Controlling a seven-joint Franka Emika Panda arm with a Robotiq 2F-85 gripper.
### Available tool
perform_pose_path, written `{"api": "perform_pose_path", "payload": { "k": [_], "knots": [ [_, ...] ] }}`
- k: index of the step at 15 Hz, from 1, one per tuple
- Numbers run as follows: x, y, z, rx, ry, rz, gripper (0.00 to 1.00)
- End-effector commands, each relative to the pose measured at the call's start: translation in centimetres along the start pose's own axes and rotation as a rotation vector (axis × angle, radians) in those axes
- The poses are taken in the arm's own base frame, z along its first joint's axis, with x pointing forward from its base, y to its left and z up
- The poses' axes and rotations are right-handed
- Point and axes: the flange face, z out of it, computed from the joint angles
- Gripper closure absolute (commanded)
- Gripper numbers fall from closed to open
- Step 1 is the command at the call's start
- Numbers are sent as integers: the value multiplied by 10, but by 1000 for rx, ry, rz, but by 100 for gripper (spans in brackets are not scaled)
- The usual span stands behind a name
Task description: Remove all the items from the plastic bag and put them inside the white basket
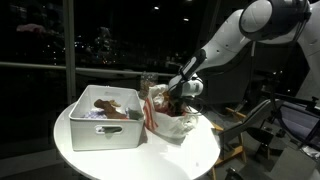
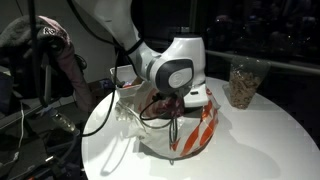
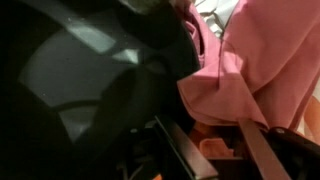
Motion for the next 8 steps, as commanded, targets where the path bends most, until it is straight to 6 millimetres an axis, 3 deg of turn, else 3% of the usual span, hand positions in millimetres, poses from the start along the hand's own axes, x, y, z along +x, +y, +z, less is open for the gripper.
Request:
{"api": "perform_pose_path", "payload": {
  "k": [1, 4, 8],
  "knots": [
    [-3, -5, -23, 39, 13, 13, 81],
    [-11, -5, -41, 49, 22, -2, 99],
    [-24, -5, -75, 45, 57, -51, 98]
  ]
}}
